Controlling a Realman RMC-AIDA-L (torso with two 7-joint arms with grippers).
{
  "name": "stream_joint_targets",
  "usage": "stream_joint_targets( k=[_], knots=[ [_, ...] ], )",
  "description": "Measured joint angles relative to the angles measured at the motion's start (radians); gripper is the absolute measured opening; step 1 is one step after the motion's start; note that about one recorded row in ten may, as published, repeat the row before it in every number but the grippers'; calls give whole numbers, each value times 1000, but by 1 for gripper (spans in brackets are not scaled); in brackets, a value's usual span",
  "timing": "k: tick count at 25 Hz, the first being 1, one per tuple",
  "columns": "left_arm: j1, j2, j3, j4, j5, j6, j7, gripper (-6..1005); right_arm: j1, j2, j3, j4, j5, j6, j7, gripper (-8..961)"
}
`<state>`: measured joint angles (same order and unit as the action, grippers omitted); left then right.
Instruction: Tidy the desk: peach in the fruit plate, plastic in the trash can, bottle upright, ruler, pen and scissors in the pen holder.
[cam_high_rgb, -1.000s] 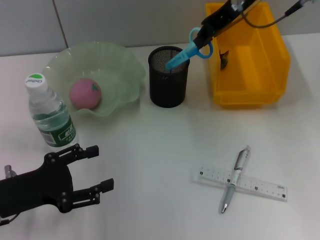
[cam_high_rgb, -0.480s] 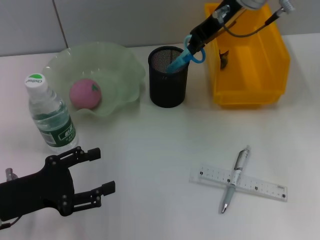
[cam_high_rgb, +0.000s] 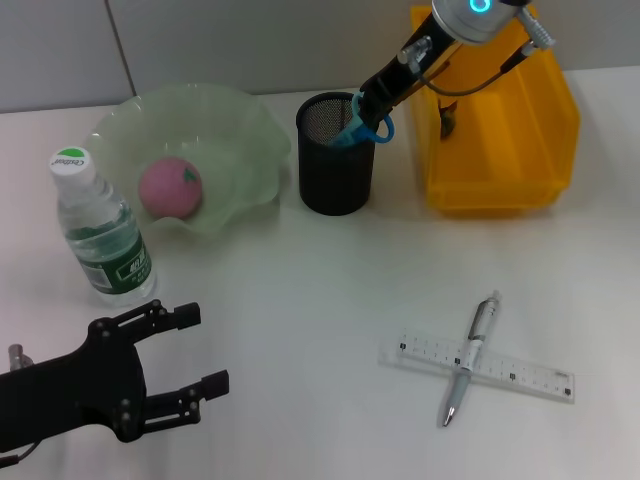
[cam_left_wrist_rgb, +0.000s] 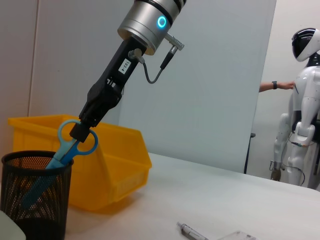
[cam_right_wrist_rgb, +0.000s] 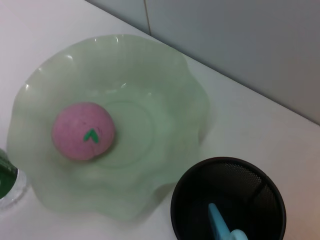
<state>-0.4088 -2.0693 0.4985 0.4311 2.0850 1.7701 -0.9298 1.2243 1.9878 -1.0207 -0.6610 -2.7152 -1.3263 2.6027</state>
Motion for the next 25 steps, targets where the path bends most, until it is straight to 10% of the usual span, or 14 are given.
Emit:
stream_joint_targets(
  k=[10,21,25],
  knots=[
    [10,1,0,0,1,0,3,835,-3,15,-1,-9,0,7,4,192],
    [12,3,0,3,2,2,3,834,-12,22,-2,-50,0,6,7,646],
    [12,3,0,6,2,2,0,835,-19,24,-2,-71,0,4,5,648]
  ],
)
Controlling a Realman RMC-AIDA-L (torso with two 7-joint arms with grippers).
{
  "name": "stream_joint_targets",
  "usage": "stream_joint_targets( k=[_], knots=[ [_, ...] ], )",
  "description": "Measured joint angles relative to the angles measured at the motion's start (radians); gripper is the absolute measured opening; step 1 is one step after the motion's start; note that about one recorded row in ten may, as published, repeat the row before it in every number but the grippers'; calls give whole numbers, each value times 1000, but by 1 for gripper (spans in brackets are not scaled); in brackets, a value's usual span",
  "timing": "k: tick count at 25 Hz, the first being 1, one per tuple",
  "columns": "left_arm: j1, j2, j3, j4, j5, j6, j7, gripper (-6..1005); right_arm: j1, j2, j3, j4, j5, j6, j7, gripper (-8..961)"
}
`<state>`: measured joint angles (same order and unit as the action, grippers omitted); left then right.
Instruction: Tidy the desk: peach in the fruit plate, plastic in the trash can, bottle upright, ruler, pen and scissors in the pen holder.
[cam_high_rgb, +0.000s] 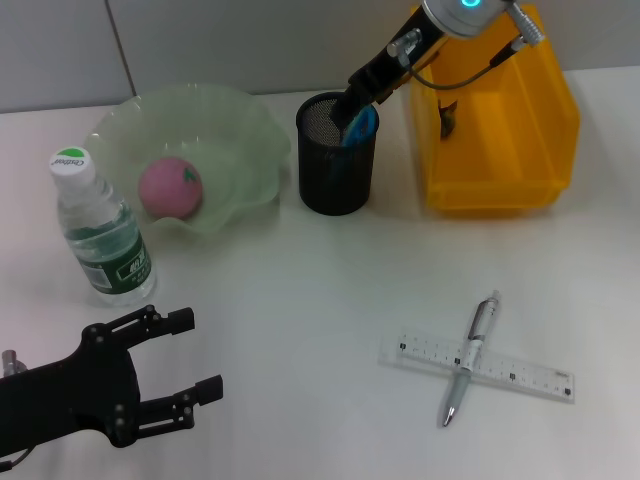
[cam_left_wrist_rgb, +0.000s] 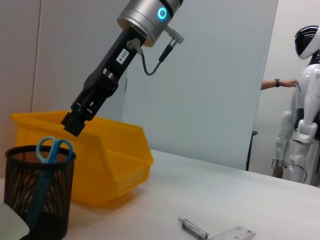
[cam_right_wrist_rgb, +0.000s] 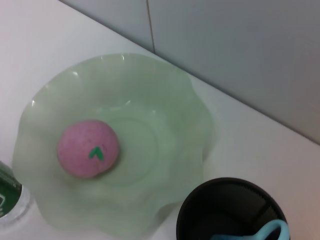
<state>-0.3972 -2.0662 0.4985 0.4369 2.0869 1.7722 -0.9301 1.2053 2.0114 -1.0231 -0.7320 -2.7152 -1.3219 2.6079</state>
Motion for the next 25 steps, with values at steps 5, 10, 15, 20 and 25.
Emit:
stream_joint_targets(
  k=[5,10,15,20,25],
  knots=[
    [0,3,4,2,4,12,0,835,-28,11,0,-52,3,-7,-6,650],
    [-5,17,90,40,6,76,-17,835,-63,22,0,-119,10,-35,-15,650],
    [-4,24,204,120,8,84,-62,835,-118,48,0,-249,36,-112,-36,649],
    [1,26,217,154,9,87,-68,835,-204,54,-1,-408,148,-225,-54,648],
    [2,20,218,151,20,84,-69,834,-275,54,-1,-536,240,-357,-82,646]
  ],
)
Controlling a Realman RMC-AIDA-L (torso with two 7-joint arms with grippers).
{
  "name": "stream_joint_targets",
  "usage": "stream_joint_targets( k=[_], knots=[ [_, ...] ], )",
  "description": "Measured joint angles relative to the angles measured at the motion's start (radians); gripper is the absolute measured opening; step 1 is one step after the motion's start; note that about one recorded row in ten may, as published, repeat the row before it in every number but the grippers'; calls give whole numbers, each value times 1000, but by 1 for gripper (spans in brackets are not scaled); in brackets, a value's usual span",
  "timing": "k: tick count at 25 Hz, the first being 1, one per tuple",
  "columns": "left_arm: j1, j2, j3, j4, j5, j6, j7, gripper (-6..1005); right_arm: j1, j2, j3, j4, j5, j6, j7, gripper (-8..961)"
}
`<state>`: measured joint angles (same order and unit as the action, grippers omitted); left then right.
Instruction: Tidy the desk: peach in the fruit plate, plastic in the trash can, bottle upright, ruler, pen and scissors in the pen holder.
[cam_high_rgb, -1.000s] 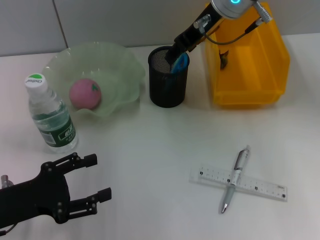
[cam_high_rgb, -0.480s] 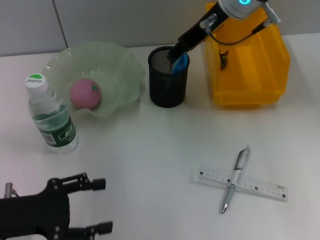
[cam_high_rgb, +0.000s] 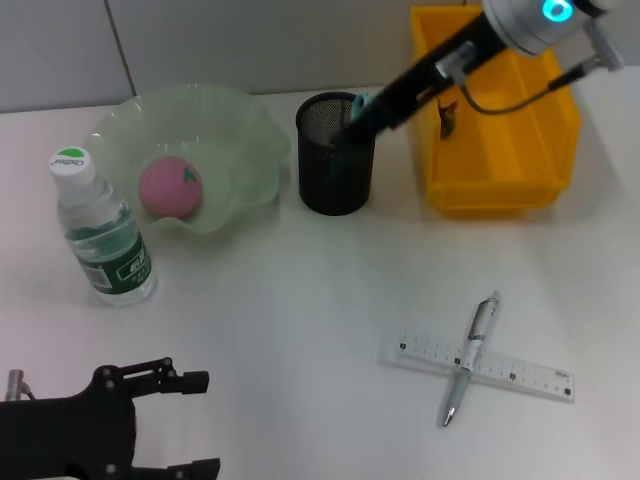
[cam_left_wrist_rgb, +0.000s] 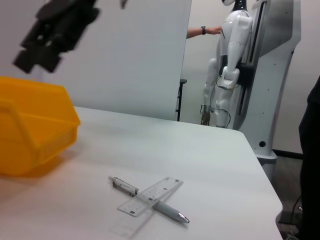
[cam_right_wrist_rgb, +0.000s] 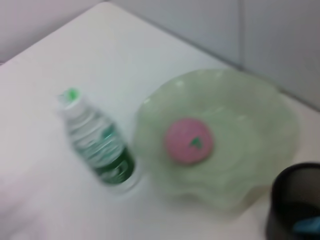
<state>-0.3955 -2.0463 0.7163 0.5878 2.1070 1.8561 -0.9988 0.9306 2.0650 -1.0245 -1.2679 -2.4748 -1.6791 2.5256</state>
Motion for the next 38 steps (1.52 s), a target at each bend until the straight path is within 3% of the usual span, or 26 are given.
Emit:
stream_joint_targets(
  k=[7,19,29,38],
  knots=[
    [-1,-13,1,-3,16,-11,-6,834,-52,-1,0,-49,16,-147,-71,645],
    [0,-15,2,-3,19,-39,-12,834,-101,0,-14,-55,11,-230,-221,643],
    [0,-18,2,-19,24,-71,-13,835,-125,11,-207,-57,-30,-231,-241,642],
    [-2,-18,14,-30,27,-81,-6,835,-144,15,-357,-38,-40,-149,-226,641]
  ],
)
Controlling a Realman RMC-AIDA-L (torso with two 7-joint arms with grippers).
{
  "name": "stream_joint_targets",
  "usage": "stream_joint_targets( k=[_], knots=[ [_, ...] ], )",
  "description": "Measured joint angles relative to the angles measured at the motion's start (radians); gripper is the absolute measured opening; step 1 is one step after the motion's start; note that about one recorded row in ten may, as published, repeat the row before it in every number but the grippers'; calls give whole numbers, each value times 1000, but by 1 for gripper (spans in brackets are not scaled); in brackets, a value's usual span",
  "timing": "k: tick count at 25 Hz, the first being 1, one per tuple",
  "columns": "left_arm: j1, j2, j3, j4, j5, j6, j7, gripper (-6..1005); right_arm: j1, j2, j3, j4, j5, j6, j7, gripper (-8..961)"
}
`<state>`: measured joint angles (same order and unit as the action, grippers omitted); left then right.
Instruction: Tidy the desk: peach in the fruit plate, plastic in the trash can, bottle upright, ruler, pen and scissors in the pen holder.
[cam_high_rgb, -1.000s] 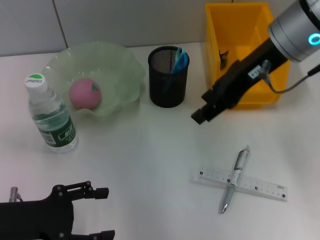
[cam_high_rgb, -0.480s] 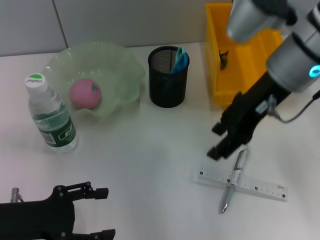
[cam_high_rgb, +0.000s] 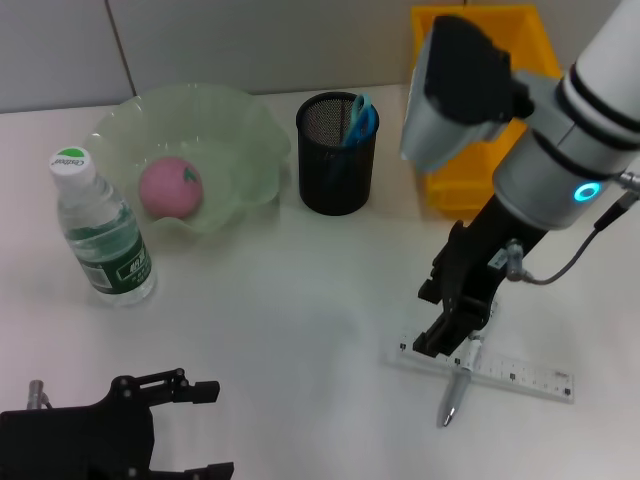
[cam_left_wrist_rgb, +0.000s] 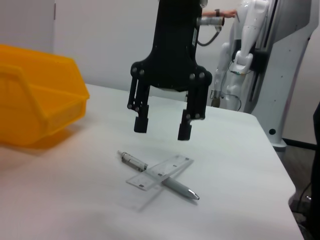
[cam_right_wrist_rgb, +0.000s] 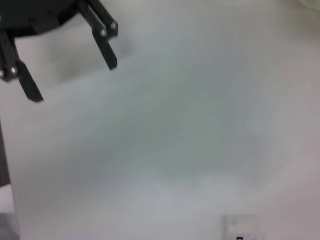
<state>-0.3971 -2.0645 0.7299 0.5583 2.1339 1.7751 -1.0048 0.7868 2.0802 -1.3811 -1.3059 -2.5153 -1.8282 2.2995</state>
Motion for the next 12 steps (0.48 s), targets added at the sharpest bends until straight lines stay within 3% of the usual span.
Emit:
stream_joint_targets(
  k=[12],
  knots=[
    [1,-2,2,0,0,-11,-8,834,-9,3,-111,68,-21,109,2,639]
  ],
)
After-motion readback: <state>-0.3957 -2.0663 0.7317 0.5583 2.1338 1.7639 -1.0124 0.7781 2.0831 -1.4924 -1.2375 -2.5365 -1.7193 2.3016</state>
